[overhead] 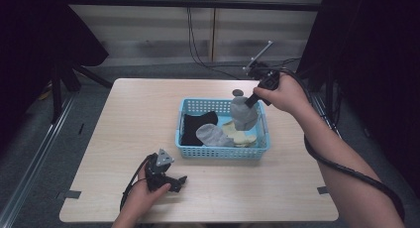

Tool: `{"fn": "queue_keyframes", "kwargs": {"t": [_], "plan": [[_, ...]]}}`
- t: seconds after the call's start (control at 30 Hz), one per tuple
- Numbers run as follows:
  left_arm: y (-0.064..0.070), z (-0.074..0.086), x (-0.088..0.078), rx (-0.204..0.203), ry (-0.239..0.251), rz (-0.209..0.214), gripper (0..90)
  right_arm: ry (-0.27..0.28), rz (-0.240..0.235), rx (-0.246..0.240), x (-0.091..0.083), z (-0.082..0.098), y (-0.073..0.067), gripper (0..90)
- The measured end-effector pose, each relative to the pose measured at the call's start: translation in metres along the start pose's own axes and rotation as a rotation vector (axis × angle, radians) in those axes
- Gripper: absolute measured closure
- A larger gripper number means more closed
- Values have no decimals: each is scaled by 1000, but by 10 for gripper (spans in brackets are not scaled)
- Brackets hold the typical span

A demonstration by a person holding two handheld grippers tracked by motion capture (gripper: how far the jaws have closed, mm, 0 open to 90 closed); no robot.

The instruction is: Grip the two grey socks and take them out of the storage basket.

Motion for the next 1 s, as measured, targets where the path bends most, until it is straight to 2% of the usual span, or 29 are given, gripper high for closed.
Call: {"fn": "queue_keyframes", "kwargs": {"t": [0.23, 0.37, 0.4, 0.43, 0.47, 0.53, 0.57, 0.6, 0.77, 0.83, 1.0], "plan": [[0, 0, 0, 0, 0, -1, 0, 22, 23, 40, -21, 16, 18, 855], [0, 0, 0, 0, 0, -1, 0, 24, 47, 77, -30, 33, 36, 854], [0, 0, 0, 0, 0, -1, 0, 24, 47, 77, -30, 33, 36, 854], [0, 0, 0, 0, 0, -1, 0, 23, 55, 98, -31, 40, 44, 854], [0, 0, 0, 0, 0, -1, 0, 23, 55, 98, -31, 40, 44, 854], [0, 0, 0, -1, 1, 0, 0, 23, 65, 121, -31, 50, 56, 853], [0, 0, 0, -1, 1, 0, 0, 23, 65, 121, -31, 50, 56, 853], [0, 0, 0, 0, 0, -1, 0, 22, 68, 140, -30, 57, 64, 853], [0, 0, 0, 0, 0, -1, 0, 22, 69, 177, -28, 69, 78, 852], [0, 0, 0, 0, 0, -1, 0, 9, 79, 198, -22, 77, 87, 850], [0, 0, 0, -6, -1, 2, 0, -16, 71, 217, -7, 85, 94, 849]]}}
Point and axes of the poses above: each handheld gripper's, and its own axes: x roughly forward along the jaws, z roughly out of its underside, y roughly to its right, the point moved 3 cm from there along x, roughly forward along the jaws, and after that the axes turned 12 degrees about -y, right-handed, at the moved point
